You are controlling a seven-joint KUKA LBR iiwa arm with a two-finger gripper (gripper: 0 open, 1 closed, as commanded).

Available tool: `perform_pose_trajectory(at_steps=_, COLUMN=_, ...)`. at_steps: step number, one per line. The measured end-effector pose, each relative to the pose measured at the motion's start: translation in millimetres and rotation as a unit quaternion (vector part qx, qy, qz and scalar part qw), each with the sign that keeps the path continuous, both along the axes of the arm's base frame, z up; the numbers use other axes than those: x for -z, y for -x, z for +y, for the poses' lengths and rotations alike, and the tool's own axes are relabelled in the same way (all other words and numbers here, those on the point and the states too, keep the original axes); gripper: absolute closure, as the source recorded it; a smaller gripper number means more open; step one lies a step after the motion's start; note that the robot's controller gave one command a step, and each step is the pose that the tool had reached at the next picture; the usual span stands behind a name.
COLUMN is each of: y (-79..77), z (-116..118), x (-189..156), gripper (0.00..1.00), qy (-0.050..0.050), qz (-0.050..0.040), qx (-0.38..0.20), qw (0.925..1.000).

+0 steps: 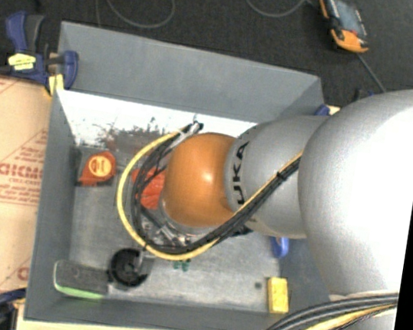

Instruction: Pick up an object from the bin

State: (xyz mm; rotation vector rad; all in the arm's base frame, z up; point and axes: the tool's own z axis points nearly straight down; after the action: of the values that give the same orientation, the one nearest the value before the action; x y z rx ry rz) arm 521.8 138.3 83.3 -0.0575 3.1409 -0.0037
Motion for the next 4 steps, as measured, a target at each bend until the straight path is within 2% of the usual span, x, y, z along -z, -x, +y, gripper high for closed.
perform_pose_trajectory(at_steps=1, y=0.0, z=0, x=0, gripper=1.0, qy=0.0, qz=0.0, qx=0.0, qw=1.0)
perform_pose_trajectory(at_steps=2, y=0.7, z=-14, x=-87, gripper=0.0, qy=0.0, qz=0.0012, qx=-0.009, qw=1.0)
perform_pose_trajectory(at_steps=3, y=-2.2, z=-23, x=-145, gripper=0.0, qy=-0.002, qz=-0.0054, qx=-0.012, qw=0.9999)
perform_pose_trajectory(at_steps=4, y=-0.6, z=-4, x=-92, gripper=0.0, qy=-0.002, qz=-0.0055, qx=-0.033, qw=0.9994)
